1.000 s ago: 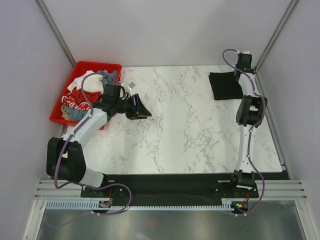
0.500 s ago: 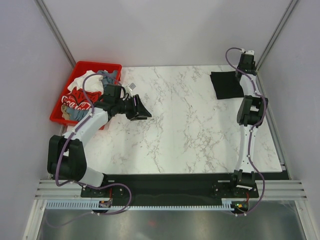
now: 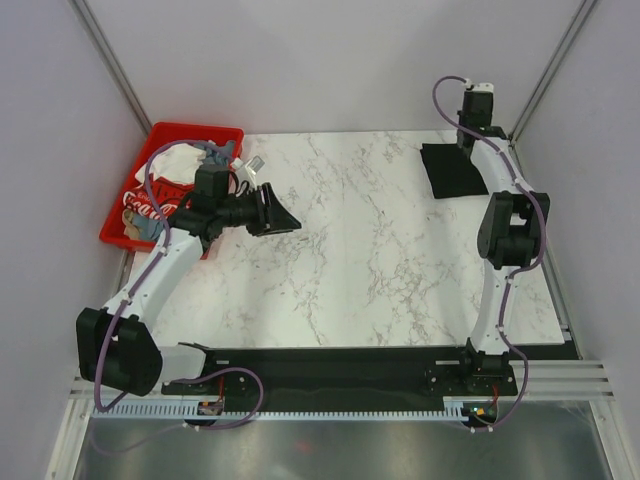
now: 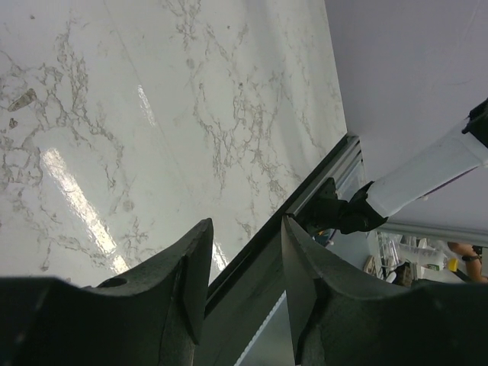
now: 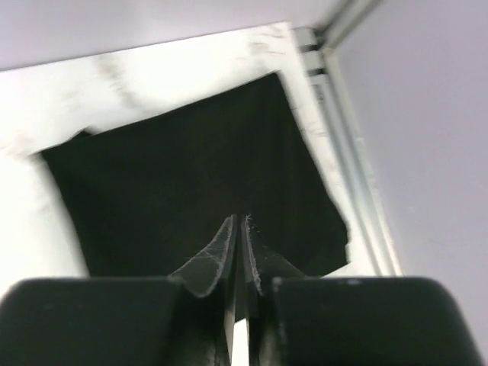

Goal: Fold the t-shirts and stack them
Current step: Neatly place the folded tshirt to the corner

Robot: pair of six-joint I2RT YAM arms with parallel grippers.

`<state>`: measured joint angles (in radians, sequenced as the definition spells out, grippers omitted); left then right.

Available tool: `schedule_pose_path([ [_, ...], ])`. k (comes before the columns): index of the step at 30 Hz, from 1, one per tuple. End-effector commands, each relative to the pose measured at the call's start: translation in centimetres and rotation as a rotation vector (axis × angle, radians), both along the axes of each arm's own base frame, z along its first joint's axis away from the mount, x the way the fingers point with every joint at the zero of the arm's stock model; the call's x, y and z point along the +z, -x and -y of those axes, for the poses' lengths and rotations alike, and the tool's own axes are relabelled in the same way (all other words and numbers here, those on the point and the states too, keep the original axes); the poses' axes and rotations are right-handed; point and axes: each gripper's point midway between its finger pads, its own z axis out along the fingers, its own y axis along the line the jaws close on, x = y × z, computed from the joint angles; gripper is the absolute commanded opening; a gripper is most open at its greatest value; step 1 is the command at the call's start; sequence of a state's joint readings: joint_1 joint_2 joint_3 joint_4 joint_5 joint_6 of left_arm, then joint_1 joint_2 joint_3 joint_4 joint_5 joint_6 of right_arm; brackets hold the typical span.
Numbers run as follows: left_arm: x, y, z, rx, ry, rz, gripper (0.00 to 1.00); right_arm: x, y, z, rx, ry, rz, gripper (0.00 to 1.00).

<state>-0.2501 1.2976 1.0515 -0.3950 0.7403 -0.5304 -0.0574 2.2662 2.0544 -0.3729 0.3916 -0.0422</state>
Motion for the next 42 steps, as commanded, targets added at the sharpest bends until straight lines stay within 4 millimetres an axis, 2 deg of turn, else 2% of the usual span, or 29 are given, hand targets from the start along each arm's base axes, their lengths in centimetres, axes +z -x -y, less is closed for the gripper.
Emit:
schedule_pose_path([
  [1, 0.3, 0.5, -0.1, -0.035, -0.004, 0.051, 0.49, -2.1, 2.1, -6.8, 0.14, -0.032, -0.099, 0.1],
  [6, -0.3, 0.9, -0.3, -0.03, -0.01, 0.041, 0.49, -5.1, 4.2, -11.2, 0.259, -0.073, -0.198, 0.01],
  [9, -0.2, 0.9, -0.3, -0.029, -0.011, 0.046, 0.49, -7.4, 4.7, -12.5, 0.299, -0.098, -0.247, 0.0],
  [11, -0.2, 0.8, -0.4, -0.025, -0.012, 0.045, 0.49, -8.1, 4.3, -13.0, 0.312, -0.103, -0.254, 0.0],
  [12, -0.3, 0.8, -0.4, -0.022, -0.014, 0.041, 0.49, -9.3, 4.2, -13.0, 0.307, -0.104, -0.271, 0.0],
  [14, -0.6, 0.6, -0.4, -0.018, -0.019, 0.033, 0.49, -9.5, 3.3, -13.0, 0.307, -0.102, -0.263, 0.0],
  [22, -1.6, 0.0, -0.4, -0.002, -0.034, 0.002, 0.49, -12.8, 0.2, -13.5, 0.316, -0.102, -0.271, 0.0],
  [25, -1.8, -0.1, -0.5, 0.0, -0.039, 0.002, 0.49, -13.3, -0.7, -13.3, 0.307, -0.08, -0.266, 0.0],
  [30, -1.7, -0.3, -0.4, 0.004, -0.037, -0.004, 0.49, -12.9, -2.4, -11.9, 0.282, 0.006, -0.245, 0.0],
  [37, -1.3, -0.8, -0.4, 0.014, -0.034, -0.007, 0.49, -12.2, -3.7, -11.4, 0.277, 0.057, -0.223, 0.0],
  [42, -1.2, -0.8, -0.4, 0.014, -0.034, -0.007, 0.49, -12.2, -4.3, -10.3, 0.257, 0.098, -0.218, 0.0],
])
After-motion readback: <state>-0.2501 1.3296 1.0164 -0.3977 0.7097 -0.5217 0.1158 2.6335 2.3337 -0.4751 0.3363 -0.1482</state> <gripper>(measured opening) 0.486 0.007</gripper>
